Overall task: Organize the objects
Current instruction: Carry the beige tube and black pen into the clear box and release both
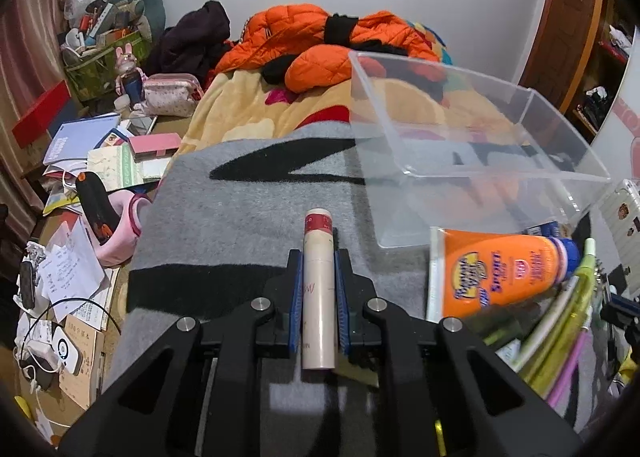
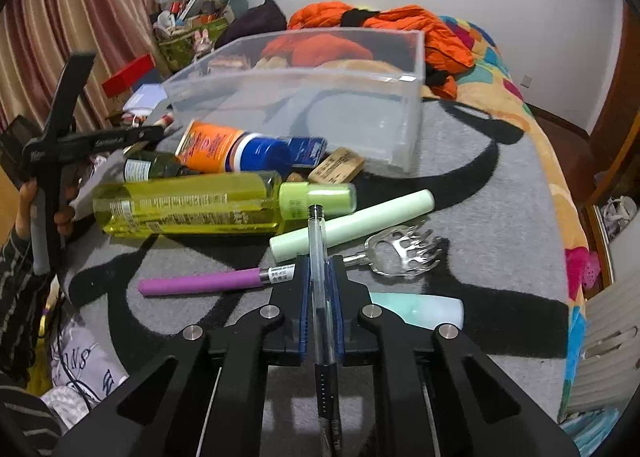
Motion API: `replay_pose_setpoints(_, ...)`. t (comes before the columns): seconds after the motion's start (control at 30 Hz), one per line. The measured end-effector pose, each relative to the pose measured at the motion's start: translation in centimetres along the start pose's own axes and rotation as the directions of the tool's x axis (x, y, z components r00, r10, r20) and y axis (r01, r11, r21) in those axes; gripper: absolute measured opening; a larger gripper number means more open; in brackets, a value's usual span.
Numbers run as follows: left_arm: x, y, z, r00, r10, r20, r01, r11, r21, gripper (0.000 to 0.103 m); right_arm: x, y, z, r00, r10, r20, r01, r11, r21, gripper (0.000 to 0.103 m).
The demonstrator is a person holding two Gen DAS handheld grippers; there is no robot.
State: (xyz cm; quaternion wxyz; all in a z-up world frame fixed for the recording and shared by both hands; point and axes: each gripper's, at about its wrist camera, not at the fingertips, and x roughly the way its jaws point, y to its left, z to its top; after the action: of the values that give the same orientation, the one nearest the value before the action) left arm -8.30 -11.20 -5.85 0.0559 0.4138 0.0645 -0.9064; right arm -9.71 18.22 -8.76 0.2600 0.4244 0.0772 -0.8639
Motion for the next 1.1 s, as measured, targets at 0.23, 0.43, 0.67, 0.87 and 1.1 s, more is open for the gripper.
replay_pose_setpoints(0.23, -3.7, -0.9, 0.9, 0.996, -0.032, 0.078, 0.032, 0.999, -0.003, 0.014, -1.8, -0.9, 1.2, 0.997, -0.010, 0.073, 0.006, 0.999, 0.047, 0.008)
replay_pose_setpoints(0.43, -6.1, -2.0, 2.1, 0.988, -0.063, 0.141, 0.063, 0.998, 0.002, 0.014, -4.3, -1.5, 3.4, 0.985, -0.026, 0.171, 0.016, 0.998, 0.060, 0.008)
replay_pose_setpoints(0.67, -7.8, -3.0, 4.1, 0.977, -0.093, 0.194, 0.095, 0.996, -0.001, 0.014, -7.0, -2.1, 6.4, 0.959, -0.053, 0.277, 0.038, 0.998, 0.059, 0.008)
replay_pose_setpoints(0.87, -8.0, -3.8, 5.9, 0.973, -0.108, 0.205, 0.108, 0.994, 0.008, 0.014, -8.9, -2.3, 9.5, 0.929, -0.059, 0.366, 0.043, 0.998, 0.053, 0.008)
replay_pose_setpoints(1.1, -6.3, -4.8, 7.7, 0.976, -0.117, 0.181, 0.115, 0.993, 0.021, 0.014, -8.9, -2.2, 13.1, 0.908, -0.065, 0.415, 0.047, 0.997, 0.054, 0.008)
